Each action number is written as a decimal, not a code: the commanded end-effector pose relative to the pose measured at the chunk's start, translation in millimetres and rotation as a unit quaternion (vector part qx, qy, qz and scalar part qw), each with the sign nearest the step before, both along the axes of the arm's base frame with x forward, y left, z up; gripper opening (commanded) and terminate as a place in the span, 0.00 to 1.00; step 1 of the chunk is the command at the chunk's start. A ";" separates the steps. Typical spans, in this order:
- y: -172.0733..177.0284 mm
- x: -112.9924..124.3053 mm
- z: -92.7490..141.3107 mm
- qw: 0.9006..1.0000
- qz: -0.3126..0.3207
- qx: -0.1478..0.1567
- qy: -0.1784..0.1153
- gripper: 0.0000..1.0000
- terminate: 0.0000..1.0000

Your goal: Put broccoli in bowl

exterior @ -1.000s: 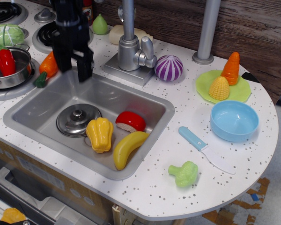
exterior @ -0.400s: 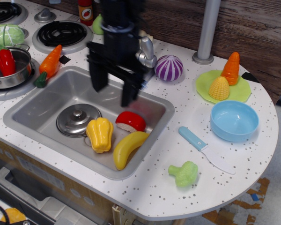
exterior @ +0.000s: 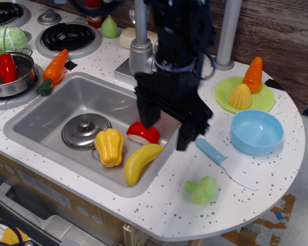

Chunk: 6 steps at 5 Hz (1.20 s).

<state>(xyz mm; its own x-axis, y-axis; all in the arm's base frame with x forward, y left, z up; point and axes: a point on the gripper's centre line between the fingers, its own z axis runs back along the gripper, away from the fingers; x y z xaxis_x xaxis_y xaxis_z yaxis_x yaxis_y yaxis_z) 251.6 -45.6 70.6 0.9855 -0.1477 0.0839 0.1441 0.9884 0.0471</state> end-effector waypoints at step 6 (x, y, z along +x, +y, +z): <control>-38.4 -13.5 -63.1 0.994 0.017 -0.083 -0.063 1.00 0.00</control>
<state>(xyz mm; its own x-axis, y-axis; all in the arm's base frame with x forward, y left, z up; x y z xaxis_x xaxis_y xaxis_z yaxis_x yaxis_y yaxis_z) 239.1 -85.8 0.1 0.9672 -0.0538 0.2484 0.0837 0.9902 -0.1114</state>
